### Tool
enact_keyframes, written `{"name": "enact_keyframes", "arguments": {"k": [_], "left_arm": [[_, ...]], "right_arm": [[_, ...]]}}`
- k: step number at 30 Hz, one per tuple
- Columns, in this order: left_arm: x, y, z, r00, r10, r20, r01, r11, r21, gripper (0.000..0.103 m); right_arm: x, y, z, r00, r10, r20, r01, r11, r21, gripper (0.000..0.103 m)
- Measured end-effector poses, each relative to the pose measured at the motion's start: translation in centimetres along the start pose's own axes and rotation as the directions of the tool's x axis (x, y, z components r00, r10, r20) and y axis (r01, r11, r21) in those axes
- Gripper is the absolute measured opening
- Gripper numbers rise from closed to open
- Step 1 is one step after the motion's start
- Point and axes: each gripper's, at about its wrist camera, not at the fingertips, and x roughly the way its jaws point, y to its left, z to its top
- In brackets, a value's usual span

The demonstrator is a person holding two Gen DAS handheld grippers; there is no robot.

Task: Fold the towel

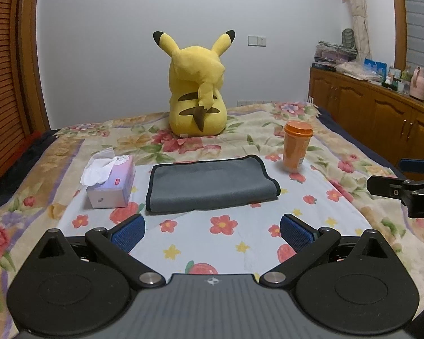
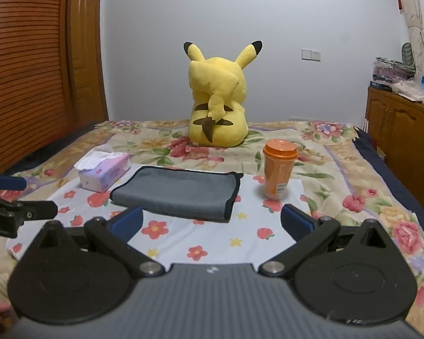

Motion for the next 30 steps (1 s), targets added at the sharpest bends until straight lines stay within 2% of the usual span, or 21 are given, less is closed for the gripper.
{"name": "enact_keyframes", "arguments": {"k": [9,19,30], "left_arm": [[-0.9,0.4,-2.0,1.000,0.015,-0.022,-0.016,0.999,-0.035,0.103],[0.0,-0.1,-4.1,0.998,0.015,-0.060,-0.019,0.998,-0.065,0.103],[0.4,-0.4,-5.0,0.999,0.012,-0.052,-0.015,0.998,-0.058,0.103]], "right_arm": [[-0.3,0.2,-1.5,1.000,0.008,-0.014,-0.008,1.000,0.019,0.103],[0.1,1.0,-3.3,0.999,0.016,-0.040,-0.015,1.000,0.026,0.103],[0.7,0.4,-4.7,0.999,-0.006,-0.043,0.007,0.999,0.044,0.103]]}}
